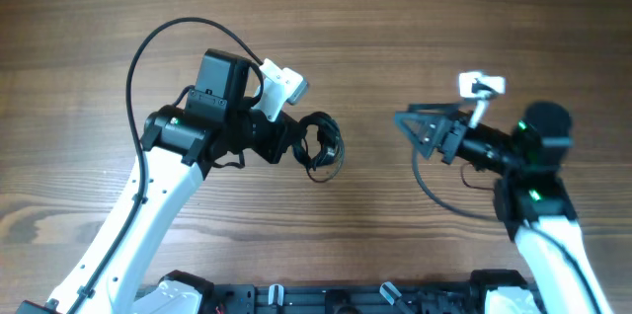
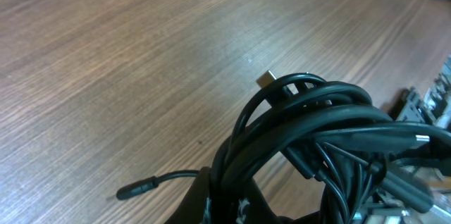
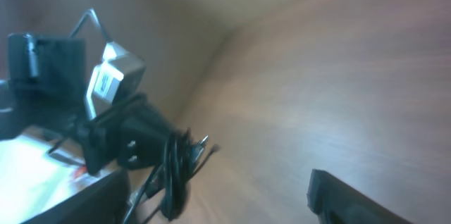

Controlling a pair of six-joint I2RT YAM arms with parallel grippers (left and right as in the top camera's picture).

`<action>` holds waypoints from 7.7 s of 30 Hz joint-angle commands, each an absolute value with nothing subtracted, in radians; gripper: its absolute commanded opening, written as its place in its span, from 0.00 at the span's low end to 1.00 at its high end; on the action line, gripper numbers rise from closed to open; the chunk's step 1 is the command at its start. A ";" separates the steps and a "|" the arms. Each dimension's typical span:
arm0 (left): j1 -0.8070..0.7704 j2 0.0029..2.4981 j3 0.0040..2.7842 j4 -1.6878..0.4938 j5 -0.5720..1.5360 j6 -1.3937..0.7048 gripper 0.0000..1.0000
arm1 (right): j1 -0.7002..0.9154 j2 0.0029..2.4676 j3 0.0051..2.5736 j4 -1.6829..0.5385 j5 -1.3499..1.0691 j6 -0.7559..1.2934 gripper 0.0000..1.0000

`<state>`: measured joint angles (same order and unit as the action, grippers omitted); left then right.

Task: Untangle cables
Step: 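Raise the right arm and bring its gripper toward the held coil, then grasp the cable coil with the right gripper beside the left gripper, then open the left gripper and pull it back from the coil, then reach the left gripper back in and regrasp the coil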

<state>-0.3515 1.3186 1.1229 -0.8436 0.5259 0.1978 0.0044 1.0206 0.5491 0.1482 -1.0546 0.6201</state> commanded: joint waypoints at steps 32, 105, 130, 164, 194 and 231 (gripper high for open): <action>-0.361 1.319 1.126 -0.934 0.162 -1.157 0.04 | 0.455 1.284 0.555 0.521 -0.680 0.916 0.49; -0.507 1.387 1.126 -0.736 0.340 -0.799 0.66 | 0.294 1.286 0.554 0.519 -0.854 1.130 0.04; -0.511 1.308 1.126 -0.912 0.318 0.300 0.13 | 0.325 1.286 0.554 0.413 -1.050 0.739 0.97; -0.441 1.296 1.126 -0.894 0.261 -0.660 1.00 | 0.390 1.286 0.554 0.414 -0.804 0.944 0.04; -0.042 1.071 0.753 -0.558 0.711 -0.543 0.95 | 0.349 1.287 0.554 0.650 -0.938 1.137 0.04; -0.328 1.387 0.459 0.636 0.781 -0.932 0.68 | 0.350 1.287 0.554 0.804 -1.067 1.311 0.04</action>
<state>-0.2867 1.3746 0.4610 0.6083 0.8337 -0.9043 0.3515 1.2903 0.5449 0.7944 -1.0363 1.3060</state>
